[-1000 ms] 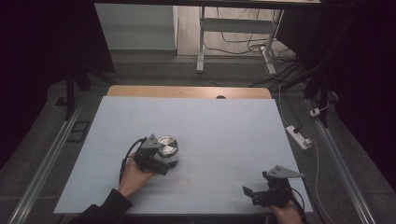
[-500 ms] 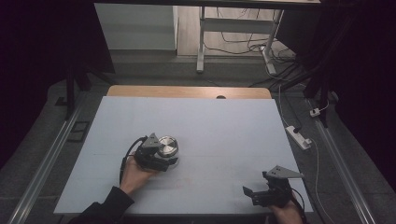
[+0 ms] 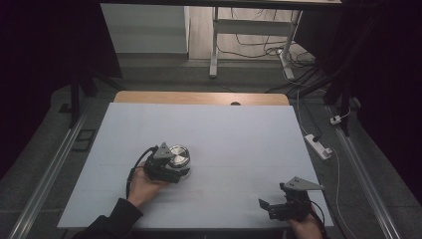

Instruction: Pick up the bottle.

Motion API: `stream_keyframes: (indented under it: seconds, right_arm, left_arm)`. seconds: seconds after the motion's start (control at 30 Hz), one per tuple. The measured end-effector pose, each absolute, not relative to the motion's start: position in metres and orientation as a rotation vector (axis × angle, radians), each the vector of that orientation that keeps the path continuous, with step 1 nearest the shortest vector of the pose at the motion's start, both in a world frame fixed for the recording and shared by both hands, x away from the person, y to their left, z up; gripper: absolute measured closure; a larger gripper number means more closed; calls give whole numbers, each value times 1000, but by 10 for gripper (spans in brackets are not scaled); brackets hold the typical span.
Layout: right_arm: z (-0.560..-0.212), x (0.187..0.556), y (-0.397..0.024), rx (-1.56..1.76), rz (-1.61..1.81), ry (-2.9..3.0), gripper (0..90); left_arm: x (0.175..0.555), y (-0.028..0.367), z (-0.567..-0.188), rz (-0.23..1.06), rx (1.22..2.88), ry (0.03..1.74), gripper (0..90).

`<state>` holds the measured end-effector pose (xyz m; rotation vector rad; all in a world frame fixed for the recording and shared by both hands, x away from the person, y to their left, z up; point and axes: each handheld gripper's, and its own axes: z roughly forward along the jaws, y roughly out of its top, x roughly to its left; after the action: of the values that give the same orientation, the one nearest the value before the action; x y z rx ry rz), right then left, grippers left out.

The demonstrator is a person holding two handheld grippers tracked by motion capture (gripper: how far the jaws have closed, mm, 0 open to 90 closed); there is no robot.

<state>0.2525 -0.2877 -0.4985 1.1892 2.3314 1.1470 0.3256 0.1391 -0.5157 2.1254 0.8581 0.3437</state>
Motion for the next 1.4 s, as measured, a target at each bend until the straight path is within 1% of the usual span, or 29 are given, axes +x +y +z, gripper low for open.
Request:
stream_keyframes:
  seconds: [0.4,0.8,0.93,1.4]
  right_arm:
    - [-498,253,-288,1189,1149,2330,0]
    - [-499,256,-287,1188,1153,2341,0]
    - [-499,256,-287,1190,1161,2334,0]
    - [-499,256,-287,1190,1159,2333,0]
  left_arm:
    - [324,137,-513,344,2140,870,149]
    - [318,136,-499,322,2115,830,150]
    - [317,135,-493,314,2129,811,150]
    - [315,116,-477,307,2159,724,150]
